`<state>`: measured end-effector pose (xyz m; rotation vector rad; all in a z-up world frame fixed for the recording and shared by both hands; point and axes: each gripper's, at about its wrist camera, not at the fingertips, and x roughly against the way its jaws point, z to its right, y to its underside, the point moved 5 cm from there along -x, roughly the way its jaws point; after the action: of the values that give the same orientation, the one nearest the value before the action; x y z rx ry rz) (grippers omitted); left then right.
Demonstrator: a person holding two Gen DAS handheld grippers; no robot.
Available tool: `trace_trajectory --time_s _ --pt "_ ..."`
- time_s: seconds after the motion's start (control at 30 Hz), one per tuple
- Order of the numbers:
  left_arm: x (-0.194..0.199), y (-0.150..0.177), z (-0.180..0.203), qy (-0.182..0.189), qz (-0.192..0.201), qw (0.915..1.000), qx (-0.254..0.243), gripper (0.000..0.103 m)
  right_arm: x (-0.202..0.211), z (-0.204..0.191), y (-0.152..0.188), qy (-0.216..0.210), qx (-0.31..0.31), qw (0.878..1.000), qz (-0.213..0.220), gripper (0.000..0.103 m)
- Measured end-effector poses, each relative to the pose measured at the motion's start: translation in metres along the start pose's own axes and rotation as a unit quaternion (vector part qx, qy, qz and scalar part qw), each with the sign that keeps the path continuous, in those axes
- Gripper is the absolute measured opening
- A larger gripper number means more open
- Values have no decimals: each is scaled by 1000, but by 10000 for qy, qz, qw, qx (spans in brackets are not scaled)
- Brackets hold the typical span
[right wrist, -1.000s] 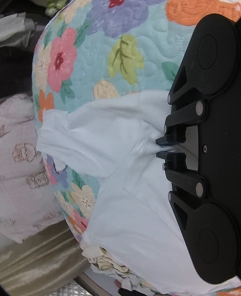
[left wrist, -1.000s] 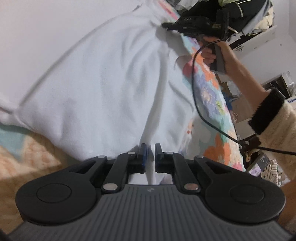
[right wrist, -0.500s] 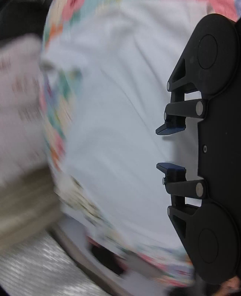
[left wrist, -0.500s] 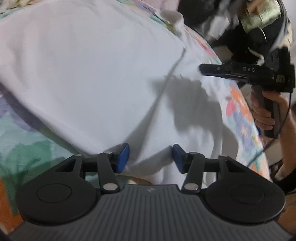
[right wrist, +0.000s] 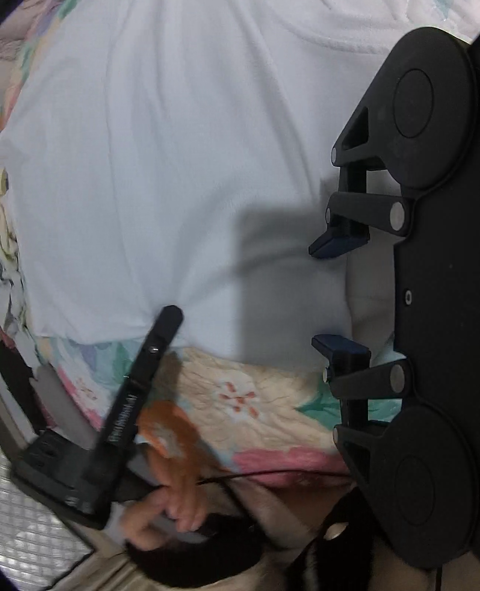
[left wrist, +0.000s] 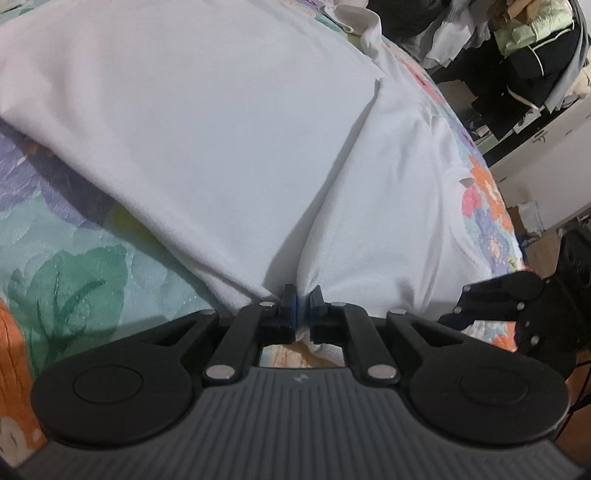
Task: Fold clothes
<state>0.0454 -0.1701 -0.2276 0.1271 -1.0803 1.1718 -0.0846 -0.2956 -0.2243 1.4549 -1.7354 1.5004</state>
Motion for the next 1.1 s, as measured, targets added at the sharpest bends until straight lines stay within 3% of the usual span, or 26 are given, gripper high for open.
trace_trajectory --time_s 0.07,0.23,0.4,0.47,0.57,0.7,0.8,0.9,1.0,1.07,1.1 --pt "4 3 -4 -13 18 10000 54 8 -2 -9 2 83 199 9997 -114 59" --pt "27 -10 12 55 348 9993 -84 8 16 -14 -6 81 311 9992 -253 56" --pt "50 -56 48 3 762 9961 -440 16 82 24 -63 434 -413 9950 795 57" --pt "50 -83 64 -33 828 9950 -553 25 112 43 -91 462 -798 9867 1337 57" --pt "43 -129 91 -46 825 9947 -617 34 156 82 -134 159 -1621 9668 1967 58" --pt "33 -190 137 -73 627 9919 -1099 32 205 136 -166 173 -2674 9504 1580 58" --pt "26 -232 170 -188 621 9863 -1515 34 231 162 -168 1109 -2701 9541 674 60" --pt "9 -270 187 -130 590 9866 -1518 34 240 187 -169 2144 -1923 9576 27 68" --pt "-12 -304 199 35 667 9861 -1520 34 241 239 -162 1911 -2242 9556 107 68" --pt "-30 -324 202 275 783 9867 -1395 37 242 265 -154 1061 -2679 9548 738 68" --pt "-44 -332 203 380 765 9876 -1315 39 241 276 -144 690 -2898 9484 1090 68"
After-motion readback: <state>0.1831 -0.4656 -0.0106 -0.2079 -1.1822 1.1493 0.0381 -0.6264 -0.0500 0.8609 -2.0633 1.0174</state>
